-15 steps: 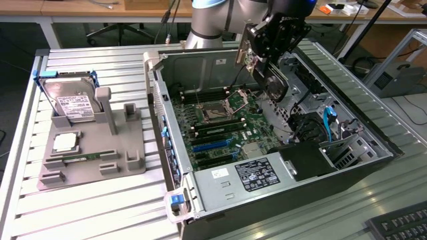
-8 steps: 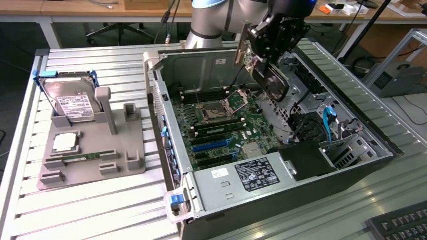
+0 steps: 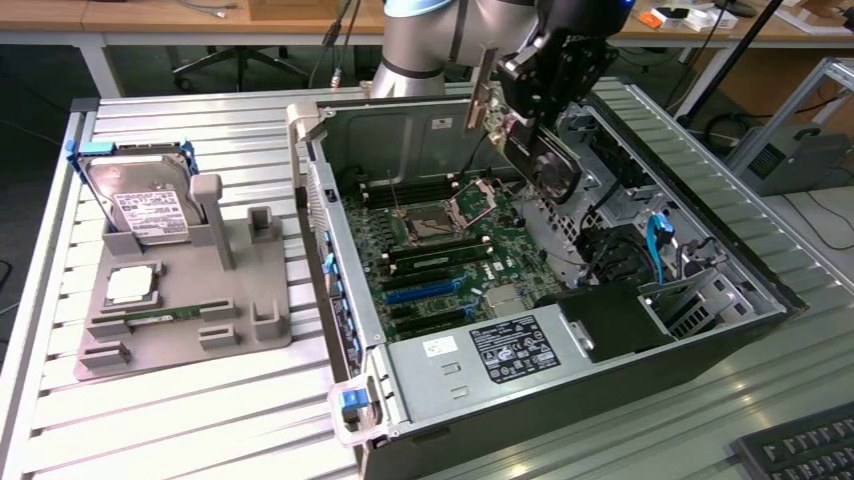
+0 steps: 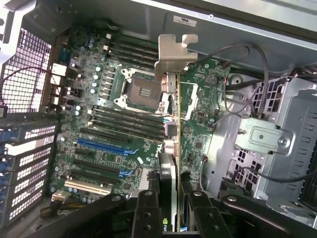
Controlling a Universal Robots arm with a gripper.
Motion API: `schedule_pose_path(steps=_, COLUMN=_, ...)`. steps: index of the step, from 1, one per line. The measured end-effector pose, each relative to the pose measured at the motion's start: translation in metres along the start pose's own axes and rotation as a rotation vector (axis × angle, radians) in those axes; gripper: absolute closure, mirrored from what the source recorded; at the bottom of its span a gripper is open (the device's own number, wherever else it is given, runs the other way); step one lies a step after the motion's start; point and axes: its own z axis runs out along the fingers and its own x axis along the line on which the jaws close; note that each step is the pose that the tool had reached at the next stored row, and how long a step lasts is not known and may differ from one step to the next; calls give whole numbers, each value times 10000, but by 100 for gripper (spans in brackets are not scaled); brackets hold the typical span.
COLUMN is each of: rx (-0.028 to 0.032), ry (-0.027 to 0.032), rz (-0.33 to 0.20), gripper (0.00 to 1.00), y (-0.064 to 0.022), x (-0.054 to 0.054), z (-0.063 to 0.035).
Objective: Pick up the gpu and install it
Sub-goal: 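Insert the gpu into the slot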
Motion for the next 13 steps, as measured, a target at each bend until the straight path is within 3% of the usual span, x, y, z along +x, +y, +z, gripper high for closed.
schedule_pose_path(steps=13, rx=-28, ry=-5, rz=-1094, gripper=73, y=-3, x=1, z=9)
